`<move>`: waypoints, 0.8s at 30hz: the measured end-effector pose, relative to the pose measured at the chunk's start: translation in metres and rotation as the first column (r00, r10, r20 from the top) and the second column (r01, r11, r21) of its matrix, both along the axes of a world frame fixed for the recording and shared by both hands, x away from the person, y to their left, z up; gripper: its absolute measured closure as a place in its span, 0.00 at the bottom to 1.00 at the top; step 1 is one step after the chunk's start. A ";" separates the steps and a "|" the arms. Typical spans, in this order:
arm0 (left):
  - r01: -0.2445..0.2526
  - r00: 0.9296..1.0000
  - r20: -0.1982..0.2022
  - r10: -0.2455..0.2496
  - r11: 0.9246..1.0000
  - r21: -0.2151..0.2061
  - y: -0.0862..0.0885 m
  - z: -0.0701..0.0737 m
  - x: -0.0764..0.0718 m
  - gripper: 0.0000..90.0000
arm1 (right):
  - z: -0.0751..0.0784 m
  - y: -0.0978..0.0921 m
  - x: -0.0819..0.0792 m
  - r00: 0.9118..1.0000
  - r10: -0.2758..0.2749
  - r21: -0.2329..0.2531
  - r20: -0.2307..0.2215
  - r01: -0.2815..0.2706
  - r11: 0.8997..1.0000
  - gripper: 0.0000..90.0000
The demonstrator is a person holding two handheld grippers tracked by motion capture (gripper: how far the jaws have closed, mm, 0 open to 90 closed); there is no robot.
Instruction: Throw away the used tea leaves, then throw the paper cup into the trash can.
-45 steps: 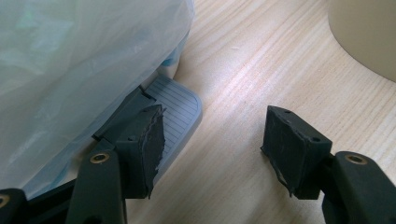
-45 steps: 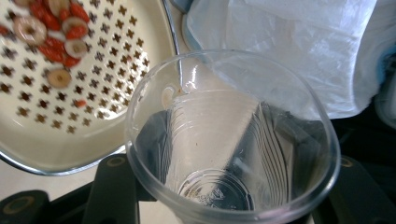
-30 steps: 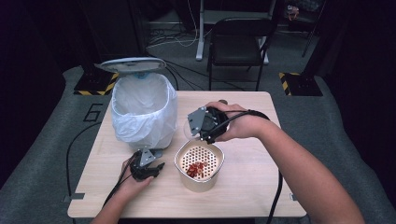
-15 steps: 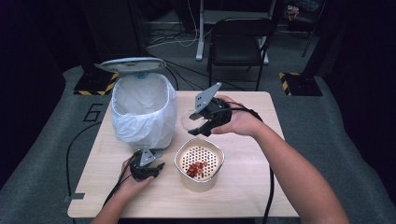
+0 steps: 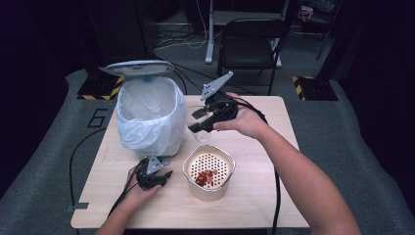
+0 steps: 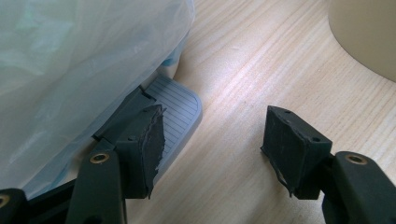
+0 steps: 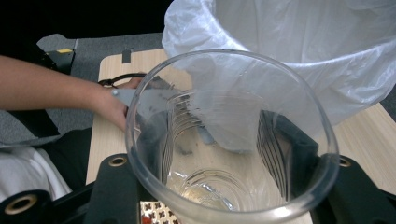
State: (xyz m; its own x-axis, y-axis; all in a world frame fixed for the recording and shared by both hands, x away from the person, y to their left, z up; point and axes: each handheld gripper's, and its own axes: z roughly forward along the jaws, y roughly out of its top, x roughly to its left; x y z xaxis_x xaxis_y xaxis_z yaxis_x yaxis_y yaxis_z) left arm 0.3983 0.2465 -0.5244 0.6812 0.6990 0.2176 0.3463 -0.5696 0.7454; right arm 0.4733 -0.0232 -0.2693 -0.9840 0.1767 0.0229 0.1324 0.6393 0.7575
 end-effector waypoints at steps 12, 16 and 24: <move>-0.003 1.000 0.001 0.003 1.000 -0.001 0.000 0.000 0.000 0.43 | 0.016 0.016 0.013 0.995 -0.101 0.031 0.007 0.101 0.994 0.51; -0.007 1.000 0.000 0.007 1.000 -0.003 0.000 0.000 -0.001 0.43 | 0.021 0.021 0.018 0.990 -0.143 0.040 0.001 0.143 0.989 0.51; -0.009 1.000 0.000 0.009 1.000 -0.004 -0.001 0.000 -0.001 0.43 | 0.036 0.026 0.024 0.984 -0.177 0.074 0.013 0.176 0.982 0.51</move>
State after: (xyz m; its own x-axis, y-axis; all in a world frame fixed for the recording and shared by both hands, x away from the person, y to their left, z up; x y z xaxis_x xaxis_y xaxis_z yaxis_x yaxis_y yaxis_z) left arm 0.3976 0.2460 -0.5248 0.6752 0.7056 0.2150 0.3513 -0.5640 0.7474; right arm 0.4975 0.0028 -0.2335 -0.9379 0.3462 0.0228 0.2229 0.5509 0.8042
